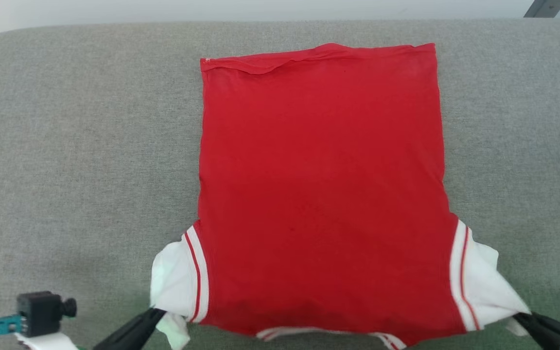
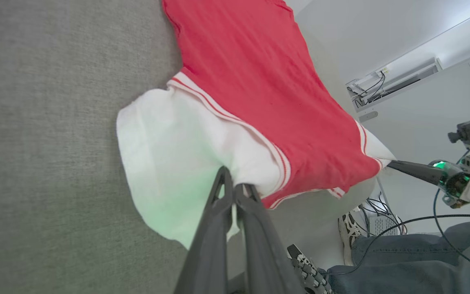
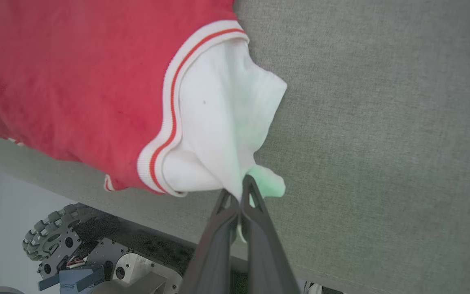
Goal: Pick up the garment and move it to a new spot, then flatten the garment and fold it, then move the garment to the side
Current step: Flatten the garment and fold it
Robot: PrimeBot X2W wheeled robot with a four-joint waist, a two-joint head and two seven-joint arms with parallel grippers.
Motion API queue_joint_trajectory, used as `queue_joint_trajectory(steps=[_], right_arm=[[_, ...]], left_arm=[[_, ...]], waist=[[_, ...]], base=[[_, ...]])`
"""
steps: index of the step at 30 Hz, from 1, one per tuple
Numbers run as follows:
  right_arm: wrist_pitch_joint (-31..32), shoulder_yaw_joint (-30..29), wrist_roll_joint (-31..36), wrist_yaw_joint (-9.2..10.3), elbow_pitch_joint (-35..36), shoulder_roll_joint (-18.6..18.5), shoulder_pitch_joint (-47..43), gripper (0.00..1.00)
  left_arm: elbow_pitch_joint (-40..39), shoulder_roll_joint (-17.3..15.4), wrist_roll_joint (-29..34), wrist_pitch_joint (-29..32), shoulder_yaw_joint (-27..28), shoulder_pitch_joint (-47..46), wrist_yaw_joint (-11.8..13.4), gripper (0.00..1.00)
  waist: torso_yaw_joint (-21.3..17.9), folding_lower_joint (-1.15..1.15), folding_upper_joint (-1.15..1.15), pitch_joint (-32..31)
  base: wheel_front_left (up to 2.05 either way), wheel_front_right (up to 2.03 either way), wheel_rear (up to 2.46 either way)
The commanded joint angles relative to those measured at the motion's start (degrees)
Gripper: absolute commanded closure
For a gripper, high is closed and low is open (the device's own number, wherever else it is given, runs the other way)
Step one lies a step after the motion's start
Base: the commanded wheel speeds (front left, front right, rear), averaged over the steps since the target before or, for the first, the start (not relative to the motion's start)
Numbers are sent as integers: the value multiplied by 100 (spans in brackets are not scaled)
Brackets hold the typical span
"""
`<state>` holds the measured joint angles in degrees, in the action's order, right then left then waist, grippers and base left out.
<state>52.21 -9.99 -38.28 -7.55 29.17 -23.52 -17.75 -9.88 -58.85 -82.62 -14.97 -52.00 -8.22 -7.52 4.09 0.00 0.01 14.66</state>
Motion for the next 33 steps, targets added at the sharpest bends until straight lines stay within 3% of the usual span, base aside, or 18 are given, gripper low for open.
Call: queue_joint_trajectory(steps=[1,7,13,16,17,18,22,27,29,33], right_arm=[[26,126,14,13,-126,22,187,100],[-40,832,225,12,-1039,-151,692,100],[-295,1145,274,9,-1502,-198,922,100],[-457,1251,336,9,-1626,-263,1014,53],[-505,1269,349,10,-1645,-284,1039,9],[-518,1298,331,10,-1631,-306,1046,0],[-412,1082,191,13,-1253,-392,1138,0],[173,240,55,9,-373,-679,1755,0],[352,22,121,9,-358,-804,2309,0],[555,-29,290,9,-979,-946,3788,0]], left_arm=[[130,92,60,-21,-42,-59,13,100],[642,589,315,122,-309,-360,13,100],[767,720,323,115,-415,-526,13,100],[788,731,324,97,-472,-587,13,100],[784,730,333,88,-484,-596,13,100],[772,732,338,79,-497,-602,13,100],[699,731,313,48,-467,-625,13,100],[494,744,473,14,-436,-737,13,100],[404,765,565,8,-448,-793,13,100],[240,849,726,1,-504,-1038,13,100]], waist=[[-14,0,-1,28],[-20,0,-1,196],[19,0,-1,312],[40,0,-1,355],[48,0,-1,366],[57,0,-1,374],[119,0,-1,433],[341,0,-1,596],[449,0,-1,710],[696,0,-1,1020]], base=[[0,0,0],[0,0,0],[0,0,0],[0,0,0],[0,0,0],[0,0,0],[0,0,0],[0,0,0],[0,0,0],[0,0,0]])
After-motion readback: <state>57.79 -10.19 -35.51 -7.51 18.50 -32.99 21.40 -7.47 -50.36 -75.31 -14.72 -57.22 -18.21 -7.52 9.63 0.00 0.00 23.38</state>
